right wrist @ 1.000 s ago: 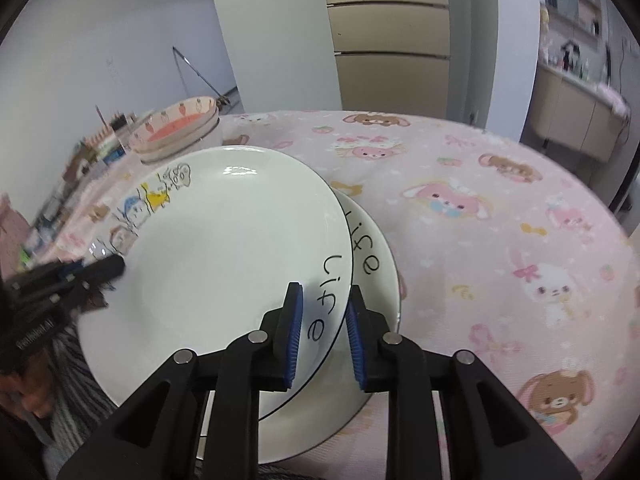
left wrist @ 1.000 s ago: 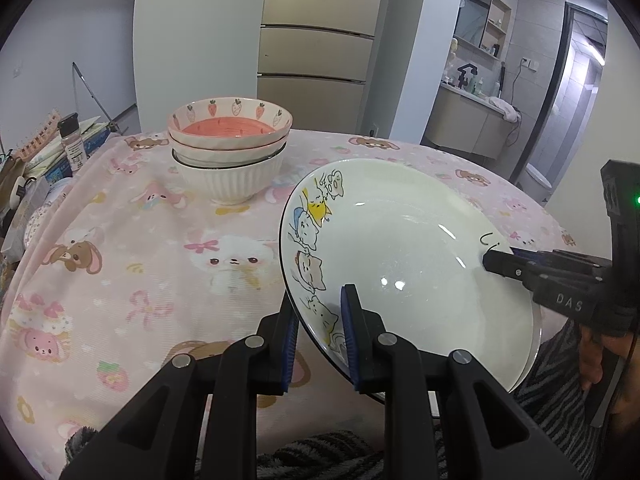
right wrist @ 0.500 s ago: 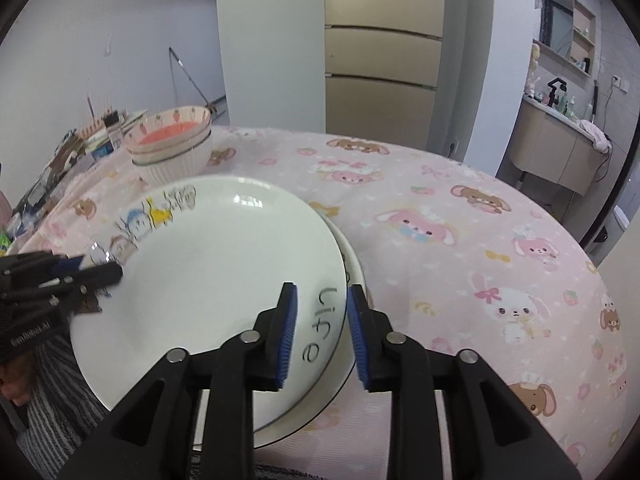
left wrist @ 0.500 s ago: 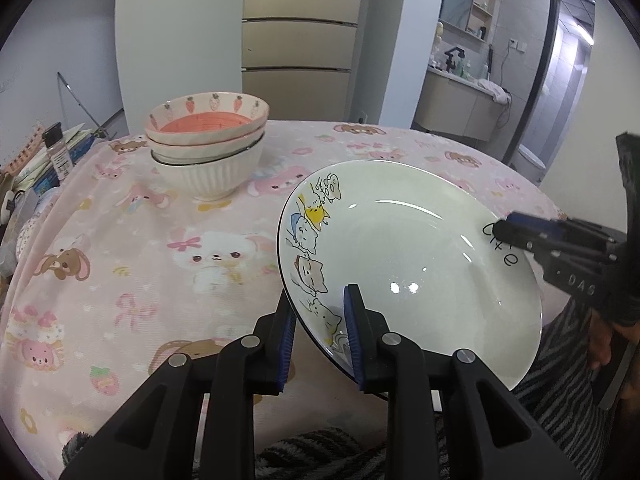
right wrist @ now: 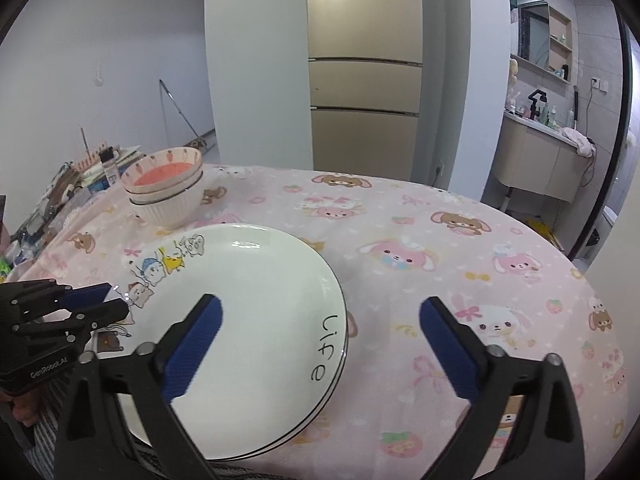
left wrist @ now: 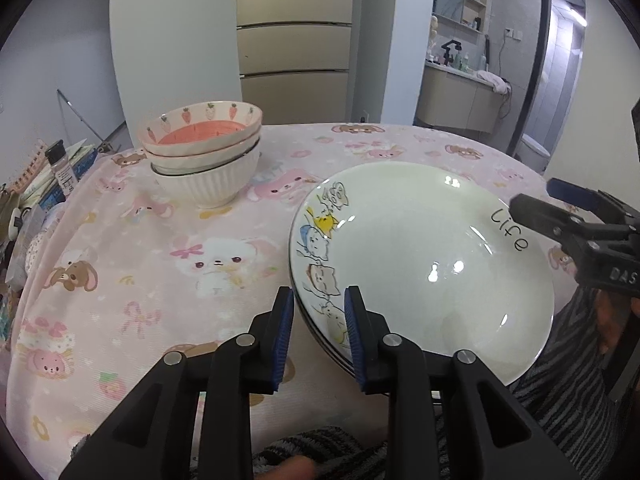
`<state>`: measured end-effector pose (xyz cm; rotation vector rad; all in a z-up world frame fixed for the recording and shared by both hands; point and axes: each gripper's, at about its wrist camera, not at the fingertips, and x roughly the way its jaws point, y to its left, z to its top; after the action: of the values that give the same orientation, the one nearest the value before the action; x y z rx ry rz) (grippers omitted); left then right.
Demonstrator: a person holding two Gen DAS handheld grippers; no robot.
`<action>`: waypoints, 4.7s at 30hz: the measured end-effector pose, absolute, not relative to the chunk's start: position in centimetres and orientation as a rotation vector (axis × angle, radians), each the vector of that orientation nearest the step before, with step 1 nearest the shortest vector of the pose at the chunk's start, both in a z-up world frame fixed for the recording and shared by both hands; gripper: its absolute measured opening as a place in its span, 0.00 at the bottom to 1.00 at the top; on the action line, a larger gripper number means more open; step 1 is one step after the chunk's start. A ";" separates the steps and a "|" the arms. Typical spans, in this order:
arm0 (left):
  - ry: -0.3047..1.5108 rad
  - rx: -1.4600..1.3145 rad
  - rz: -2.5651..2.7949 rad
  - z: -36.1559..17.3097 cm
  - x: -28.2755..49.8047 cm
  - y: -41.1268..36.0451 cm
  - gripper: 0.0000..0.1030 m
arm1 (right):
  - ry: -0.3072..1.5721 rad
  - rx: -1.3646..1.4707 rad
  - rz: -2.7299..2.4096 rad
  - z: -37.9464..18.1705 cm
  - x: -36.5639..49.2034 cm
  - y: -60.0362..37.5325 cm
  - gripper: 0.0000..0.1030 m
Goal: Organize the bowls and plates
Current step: 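Lower the plate onto the Life plates and open the left gripper, then raise both grippers and move them toward the stacked pink bowls, then close the left gripper on the pink bowls' rim while the right gripper clamps the rim too, then lift the stacked pink bowls and carry them over the plate stack with both grippers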
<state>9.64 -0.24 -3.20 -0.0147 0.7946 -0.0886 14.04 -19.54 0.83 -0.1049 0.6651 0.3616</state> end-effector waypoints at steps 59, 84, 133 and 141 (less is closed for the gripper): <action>0.421 -0.175 -0.073 12.6 5.2 6.0 1.00 | 0.362 -0.073 0.709 14.3 12.2 -15.6 1.00; 0.535 -0.318 0.044 7.9 17.2 14.6 1.00 | 0.591 0.014 0.780 9.3 26.5 -6.5 1.00; 0.723 -0.779 -0.143 -5.7 23.7 19.7 0.58 | 1.153 0.186 0.880 -6.0 36.1 1.7 0.34; 0.765 -1.010 -0.268 -8.9 25.0 21.4 0.67 | 1.268 0.271 0.942 -7.4 36.9 1.9 0.43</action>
<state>24.99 21.45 -8.88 -1.0099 0.7649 -0.2681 36.92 1.89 -7.37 0.2715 1.2680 0.9417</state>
